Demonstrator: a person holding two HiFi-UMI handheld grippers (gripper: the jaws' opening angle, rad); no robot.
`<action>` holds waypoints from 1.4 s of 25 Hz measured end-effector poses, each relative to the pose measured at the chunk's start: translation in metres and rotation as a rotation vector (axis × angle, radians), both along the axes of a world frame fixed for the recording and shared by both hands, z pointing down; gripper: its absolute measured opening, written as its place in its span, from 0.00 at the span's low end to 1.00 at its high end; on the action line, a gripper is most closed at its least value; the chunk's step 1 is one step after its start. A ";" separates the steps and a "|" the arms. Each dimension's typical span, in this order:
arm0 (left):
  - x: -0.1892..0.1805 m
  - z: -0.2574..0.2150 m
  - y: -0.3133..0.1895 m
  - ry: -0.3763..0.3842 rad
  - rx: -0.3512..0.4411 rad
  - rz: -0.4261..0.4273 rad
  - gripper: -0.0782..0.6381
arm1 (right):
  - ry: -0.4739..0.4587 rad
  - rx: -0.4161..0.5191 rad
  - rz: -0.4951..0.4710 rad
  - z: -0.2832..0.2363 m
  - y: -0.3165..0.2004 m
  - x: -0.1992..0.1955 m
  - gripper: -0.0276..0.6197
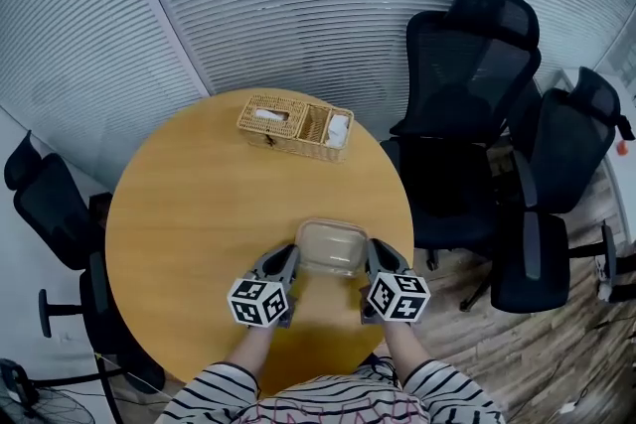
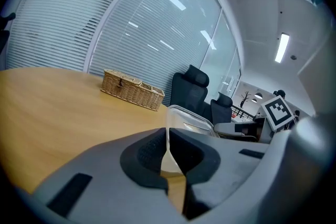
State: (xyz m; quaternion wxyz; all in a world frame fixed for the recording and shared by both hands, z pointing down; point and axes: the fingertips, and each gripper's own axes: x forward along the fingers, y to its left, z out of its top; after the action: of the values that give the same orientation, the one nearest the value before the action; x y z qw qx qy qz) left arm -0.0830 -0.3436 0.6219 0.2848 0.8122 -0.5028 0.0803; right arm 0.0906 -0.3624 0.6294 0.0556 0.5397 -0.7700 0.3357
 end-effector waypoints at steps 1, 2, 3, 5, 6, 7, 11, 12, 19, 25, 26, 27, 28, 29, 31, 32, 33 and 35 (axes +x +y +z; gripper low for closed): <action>0.000 -0.004 0.002 0.000 0.007 0.000 0.16 | -0.002 0.005 0.001 -0.004 0.002 0.000 0.11; -0.001 -0.008 0.005 0.001 0.014 -0.001 0.16 | -0.004 0.012 0.001 -0.009 0.005 -0.001 0.11; -0.001 -0.013 0.009 0.002 0.020 -0.001 0.16 | -0.007 0.018 0.002 -0.014 0.008 -0.001 0.11; -0.003 -0.023 0.017 0.007 0.034 0.001 0.16 | -0.014 0.033 0.004 -0.024 0.016 -0.003 0.11; -0.004 -0.028 0.022 0.010 0.042 0.004 0.16 | -0.018 0.041 0.006 -0.030 0.020 -0.004 0.11; -0.005 -0.033 0.026 0.013 0.050 0.007 0.16 | -0.022 0.050 0.009 -0.035 0.024 -0.005 0.11; -0.011 -0.055 0.046 0.021 0.089 0.015 0.16 | -0.036 0.082 0.015 -0.054 0.045 -0.011 0.11; -0.013 -0.060 0.052 0.024 0.099 0.016 0.16 | -0.040 0.089 0.017 -0.058 0.051 -0.013 0.10; -0.022 -0.086 0.092 0.048 0.146 0.041 0.16 | -0.042 0.135 0.040 -0.086 0.096 -0.021 0.10; -0.029 -0.104 0.126 0.060 0.182 0.079 0.16 | -0.035 0.161 0.061 -0.103 0.135 -0.028 0.10; -0.031 -0.107 0.132 0.062 0.189 0.083 0.16 | -0.034 0.165 0.062 -0.105 0.141 -0.030 0.10; -0.033 -0.109 0.138 0.062 0.194 0.087 0.16 | -0.033 0.168 0.063 -0.107 0.148 -0.032 0.10; -0.035 -0.110 0.145 0.061 0.198 0.093 0.16 | -0.032 0.171 0.065 -0.108 0.155 -0.034 0.10; -0.038 -0.112 0.151 0.059 0.202 0.099 0.16 | -0.032 0.174 0.066 -0.110 0.162 -0.037 0.10; -0.042 -0.116 0.163 0.058 0.210 0.109 0.16 | -0.032 0.182 0.071 -0.114 0.175 -0.041 0.10; -0.045 -0.117 0.169 0.058 0.214 0.113 0.16 | -0.032 0.186 0.074 -0.116 0.180 -0.043 0.10; -0.047 -0.119 0.174 0.059 0.217 0.117 0.16 | -0.033 0.189 0.077 -0.117 0.186 -0.045 0.10; -0.052 -0.121 0.187 0.060 0.222 0.124 0.16 | -0.036 0.193 0.082 -0.118 0.200 -0.050 0.10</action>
State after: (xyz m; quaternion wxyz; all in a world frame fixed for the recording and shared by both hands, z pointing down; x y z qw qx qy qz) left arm -0.1346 -0.1564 0.5011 0.2026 0.8703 -0.4485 0.0171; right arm 0.0403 -0.1629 0.5112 -0.0244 0.5673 -0.7770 0.2716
